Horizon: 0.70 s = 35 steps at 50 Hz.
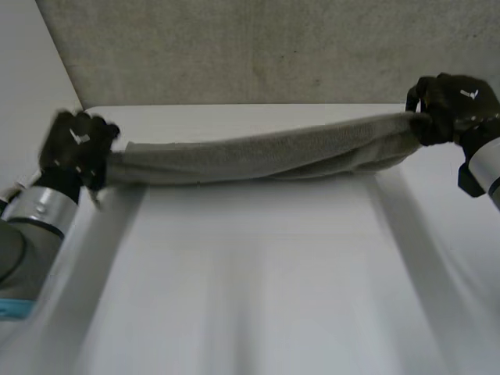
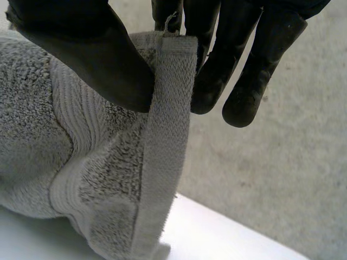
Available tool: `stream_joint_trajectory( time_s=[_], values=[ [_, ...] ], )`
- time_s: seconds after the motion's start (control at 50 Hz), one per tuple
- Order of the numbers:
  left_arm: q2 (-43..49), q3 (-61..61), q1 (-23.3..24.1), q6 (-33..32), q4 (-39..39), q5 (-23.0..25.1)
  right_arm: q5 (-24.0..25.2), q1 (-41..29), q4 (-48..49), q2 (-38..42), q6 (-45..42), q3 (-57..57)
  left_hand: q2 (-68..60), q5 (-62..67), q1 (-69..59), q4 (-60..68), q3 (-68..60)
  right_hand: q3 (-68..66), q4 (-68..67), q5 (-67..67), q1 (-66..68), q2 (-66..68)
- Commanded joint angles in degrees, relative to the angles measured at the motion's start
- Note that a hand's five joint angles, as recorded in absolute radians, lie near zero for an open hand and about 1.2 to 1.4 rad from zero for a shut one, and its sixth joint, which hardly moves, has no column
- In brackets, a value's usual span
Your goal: Fold the towel.
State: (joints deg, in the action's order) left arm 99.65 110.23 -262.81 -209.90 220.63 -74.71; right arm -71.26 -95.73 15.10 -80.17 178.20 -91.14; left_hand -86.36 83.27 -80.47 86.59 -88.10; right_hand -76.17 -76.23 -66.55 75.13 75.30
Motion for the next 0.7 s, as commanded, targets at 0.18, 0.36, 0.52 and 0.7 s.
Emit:
stream_joint_trajectory(
  time_s=[0.18, 0.36, 0.52, 0.7],
  values=[
    [-13.0, 3.4, -3.7, -0.8, -17.1, 2.1, 9.8, 5.6, -25.5, -2.7, -20.8, 3.8, 6.4, -13.3, 0.5, -6.6, 8.1, -3.8, -3.8, -3.4, 4.9, 4.7],
    [-20.2, 3.7, -7.7, -1.3, -32.5, 13.1, 19.4, 10.8, -40.1, -6.1, -27.6, 7.2, 6.4, -13.3, 0.5, -6.6, 8.1, -3.8, -3.8, -3.4, 4.9, 4.7],
    [-10.4, -0.2, -9.4, -1.3, -30.1, 15.4, 21.2, 9.0, -38.1, 1.9, -27.1, 10.5, 6.4, -13.3, 0.5, -6.6, 8.1, -3.8, -3.8, -3.4, 4.9, 4.7],
    [13.1, -16.1, -5.2, -1.4, -29.6, 13.5, 10.2, 0.4, -36.9, 19.0, -27.8, 24.3, 6.4, -13.3, 0.5, -6.6, 8.1, -3.8, -3.8, -3.4, 4.9, 4.7]
  ],
)
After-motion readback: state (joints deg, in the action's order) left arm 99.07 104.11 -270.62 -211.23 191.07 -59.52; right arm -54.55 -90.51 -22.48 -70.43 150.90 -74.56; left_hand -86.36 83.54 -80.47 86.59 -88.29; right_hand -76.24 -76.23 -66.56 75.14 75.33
